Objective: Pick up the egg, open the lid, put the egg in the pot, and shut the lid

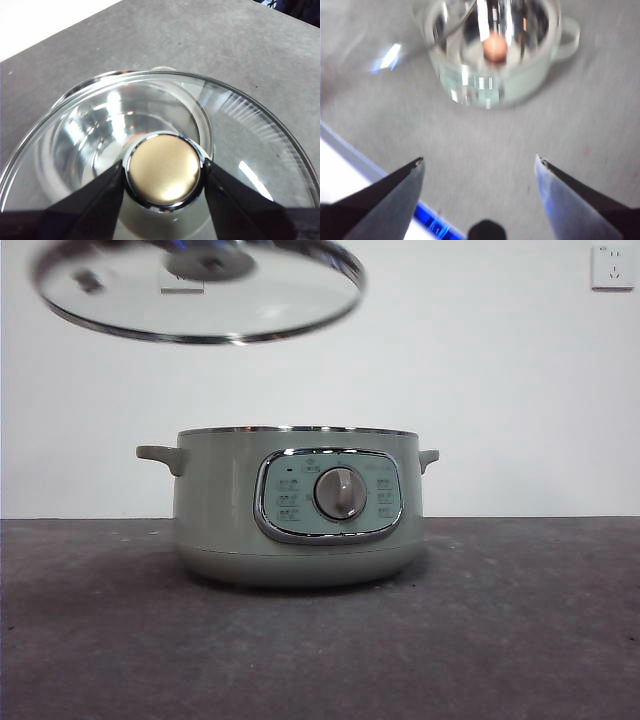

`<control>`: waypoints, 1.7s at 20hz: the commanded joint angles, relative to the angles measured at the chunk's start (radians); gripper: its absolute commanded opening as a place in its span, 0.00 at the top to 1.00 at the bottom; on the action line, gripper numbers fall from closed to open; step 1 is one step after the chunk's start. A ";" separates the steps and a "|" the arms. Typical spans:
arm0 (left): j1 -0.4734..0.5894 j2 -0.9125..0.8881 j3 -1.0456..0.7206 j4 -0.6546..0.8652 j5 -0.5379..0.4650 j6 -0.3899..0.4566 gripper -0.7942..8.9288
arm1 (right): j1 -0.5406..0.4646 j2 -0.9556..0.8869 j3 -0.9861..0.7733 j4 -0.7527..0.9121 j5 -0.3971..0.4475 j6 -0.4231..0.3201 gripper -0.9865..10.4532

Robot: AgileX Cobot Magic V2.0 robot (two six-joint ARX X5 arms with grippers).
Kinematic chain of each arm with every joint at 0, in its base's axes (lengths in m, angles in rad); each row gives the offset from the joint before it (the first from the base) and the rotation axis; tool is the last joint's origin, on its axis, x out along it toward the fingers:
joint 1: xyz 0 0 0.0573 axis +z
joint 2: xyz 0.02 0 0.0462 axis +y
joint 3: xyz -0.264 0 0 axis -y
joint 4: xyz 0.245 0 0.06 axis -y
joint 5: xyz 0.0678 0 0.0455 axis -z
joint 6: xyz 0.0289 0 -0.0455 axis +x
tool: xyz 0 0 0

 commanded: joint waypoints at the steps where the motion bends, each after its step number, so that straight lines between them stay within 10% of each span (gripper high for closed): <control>1: -0.023 0.053 0.010 0.105 0.000 0.011 0.93 | 0.003 -0.078 -0.108 0.016 -0.001 0.055 0.59; 9: -0.042 0.219 0.026 0.269 -0.074 0.012 0.93 | 0.003 -0.311 -0.267 -0.021 0.032 0.154 0.59; 34: -0.042 0.503 0.232 0.187 -0.091 0.011 0.93 | 0.003 -0.352 -0.280 -0.070 0.096 0.153 0.59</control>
